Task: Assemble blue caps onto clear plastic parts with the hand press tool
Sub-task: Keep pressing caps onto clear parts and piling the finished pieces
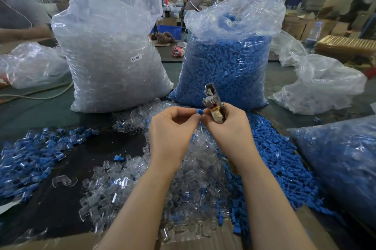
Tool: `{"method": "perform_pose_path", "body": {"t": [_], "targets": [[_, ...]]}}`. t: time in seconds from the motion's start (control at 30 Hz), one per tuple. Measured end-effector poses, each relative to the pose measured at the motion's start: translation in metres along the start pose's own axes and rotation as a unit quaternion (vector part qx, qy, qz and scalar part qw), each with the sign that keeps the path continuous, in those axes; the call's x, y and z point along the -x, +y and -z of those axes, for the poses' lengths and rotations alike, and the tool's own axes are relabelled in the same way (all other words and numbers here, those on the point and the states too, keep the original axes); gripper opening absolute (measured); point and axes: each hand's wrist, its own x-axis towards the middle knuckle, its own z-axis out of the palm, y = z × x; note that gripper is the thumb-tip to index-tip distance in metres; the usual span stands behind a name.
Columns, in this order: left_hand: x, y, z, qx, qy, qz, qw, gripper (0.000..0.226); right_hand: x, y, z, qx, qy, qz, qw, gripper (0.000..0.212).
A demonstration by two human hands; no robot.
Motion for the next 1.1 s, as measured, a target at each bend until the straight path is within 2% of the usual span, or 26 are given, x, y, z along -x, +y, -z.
{"method": "perform_pose_path", "body": {"t": [0.2,0.5,0.77,1.1], "targets": [[-0.003,-0.005,0.003,-0.005,0.017,-0.009,1.000,0.011,0.002,-0.004,0.007,0.005,-0.067,-0.003,0.998,0.003],[-0.006,-0.004,0.006,0.089,-0.013,-0.002,0.996,0.013,0.004,0.000,0.013,0.062,-0.153,-0.006,0.986,0.021],[-0.006,-0.003,0.008,0.107,-0.025,-0.010,0.994,0.013,0.005,-0.001,0.013,0.067,-0.176,-0.003,0.982,0.027],[-0.008,-0.002,0.013,0.133,-0.055,0.000,0.990,0.010,0.005,0.001,0.012,0.056,-0.187,-0.008,0.981,0.016]]}}
